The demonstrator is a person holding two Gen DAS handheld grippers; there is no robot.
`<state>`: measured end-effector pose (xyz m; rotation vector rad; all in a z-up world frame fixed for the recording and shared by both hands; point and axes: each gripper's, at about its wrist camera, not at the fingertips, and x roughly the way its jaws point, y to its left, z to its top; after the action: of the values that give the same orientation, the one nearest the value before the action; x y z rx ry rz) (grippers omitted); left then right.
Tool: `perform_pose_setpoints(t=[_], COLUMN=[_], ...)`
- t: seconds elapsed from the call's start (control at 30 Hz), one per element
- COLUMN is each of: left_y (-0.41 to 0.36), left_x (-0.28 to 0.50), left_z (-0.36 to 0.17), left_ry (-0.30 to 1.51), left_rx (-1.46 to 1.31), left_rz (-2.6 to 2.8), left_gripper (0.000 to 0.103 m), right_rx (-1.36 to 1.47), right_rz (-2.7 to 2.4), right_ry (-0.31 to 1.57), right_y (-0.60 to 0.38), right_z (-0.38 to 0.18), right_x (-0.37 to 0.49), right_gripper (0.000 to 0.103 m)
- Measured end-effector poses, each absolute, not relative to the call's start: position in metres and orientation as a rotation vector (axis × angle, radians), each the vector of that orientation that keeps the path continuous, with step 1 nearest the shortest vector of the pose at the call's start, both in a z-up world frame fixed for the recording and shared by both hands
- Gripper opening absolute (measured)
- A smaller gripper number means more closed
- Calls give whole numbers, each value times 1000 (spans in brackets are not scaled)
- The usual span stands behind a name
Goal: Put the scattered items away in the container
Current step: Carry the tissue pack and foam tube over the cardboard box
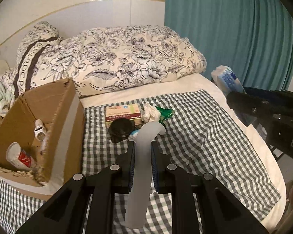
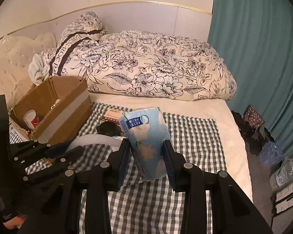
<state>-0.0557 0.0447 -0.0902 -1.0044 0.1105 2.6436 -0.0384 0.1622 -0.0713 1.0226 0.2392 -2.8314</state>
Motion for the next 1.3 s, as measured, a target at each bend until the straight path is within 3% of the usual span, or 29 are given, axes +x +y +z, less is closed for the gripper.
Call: perform_pose_setpoints(t=[1.3], left_y=[-93], left_x=[-45], left_z=[0], left_ry=[-11], left_rx=[-855], left_rz=[2868], left_gripper=[15], right_rx=[839], right_rz=[-2828], right_ry=[104], right_y=[62], right_z=[11], right_x=[-41], right_gripper=[34])
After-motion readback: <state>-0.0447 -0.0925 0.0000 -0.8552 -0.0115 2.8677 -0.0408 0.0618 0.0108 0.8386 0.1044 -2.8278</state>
